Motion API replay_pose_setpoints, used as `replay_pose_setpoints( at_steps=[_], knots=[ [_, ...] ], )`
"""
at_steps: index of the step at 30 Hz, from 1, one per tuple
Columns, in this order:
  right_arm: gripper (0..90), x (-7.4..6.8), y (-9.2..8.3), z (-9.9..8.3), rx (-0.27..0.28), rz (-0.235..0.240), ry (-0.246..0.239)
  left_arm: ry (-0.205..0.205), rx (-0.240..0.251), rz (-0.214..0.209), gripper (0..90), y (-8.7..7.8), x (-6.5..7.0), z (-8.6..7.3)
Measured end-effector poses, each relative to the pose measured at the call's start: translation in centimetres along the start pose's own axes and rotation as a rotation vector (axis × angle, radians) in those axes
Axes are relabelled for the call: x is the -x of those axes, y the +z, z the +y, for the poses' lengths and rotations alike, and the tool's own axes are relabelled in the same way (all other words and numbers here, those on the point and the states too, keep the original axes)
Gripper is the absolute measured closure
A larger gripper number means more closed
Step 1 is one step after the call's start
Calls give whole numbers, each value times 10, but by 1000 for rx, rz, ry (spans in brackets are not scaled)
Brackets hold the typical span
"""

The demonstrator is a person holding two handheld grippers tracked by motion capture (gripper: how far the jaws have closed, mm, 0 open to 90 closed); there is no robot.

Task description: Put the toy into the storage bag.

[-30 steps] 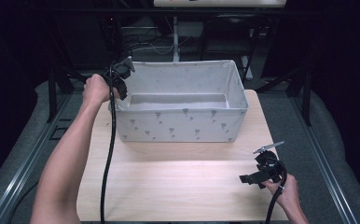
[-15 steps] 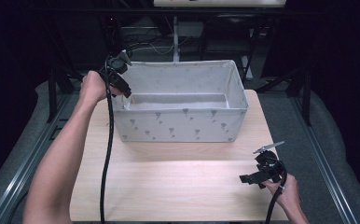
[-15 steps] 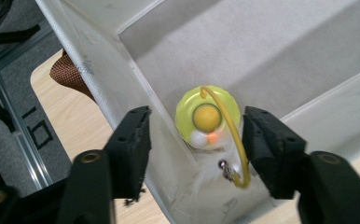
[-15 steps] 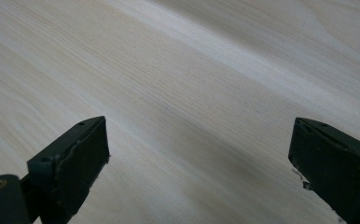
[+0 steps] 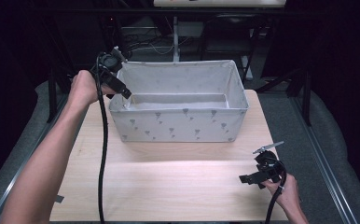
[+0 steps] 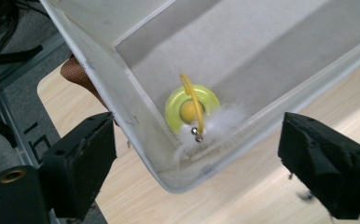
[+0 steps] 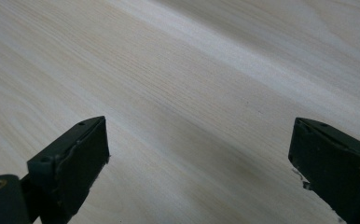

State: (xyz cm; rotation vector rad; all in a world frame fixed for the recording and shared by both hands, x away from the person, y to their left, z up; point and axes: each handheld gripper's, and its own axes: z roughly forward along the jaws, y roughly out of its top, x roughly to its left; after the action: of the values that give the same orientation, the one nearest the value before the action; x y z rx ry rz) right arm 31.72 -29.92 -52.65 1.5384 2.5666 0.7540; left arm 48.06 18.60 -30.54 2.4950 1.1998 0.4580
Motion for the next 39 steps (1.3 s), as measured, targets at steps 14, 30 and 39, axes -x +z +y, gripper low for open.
replay_pose_setpoints(
  at_steps=[14,30,39],
  knots=[
    [44,0,-1,0,-3,1,3,26,57,-25,0,-30,22,-41],
    [44,-1,0,0,-2,-7,1,75,68,-40,0,-25,56,-107],
    [45,-2,1,1,-13,-7,-4,81,39,-53,0,-1,71,-146]
  ],
)
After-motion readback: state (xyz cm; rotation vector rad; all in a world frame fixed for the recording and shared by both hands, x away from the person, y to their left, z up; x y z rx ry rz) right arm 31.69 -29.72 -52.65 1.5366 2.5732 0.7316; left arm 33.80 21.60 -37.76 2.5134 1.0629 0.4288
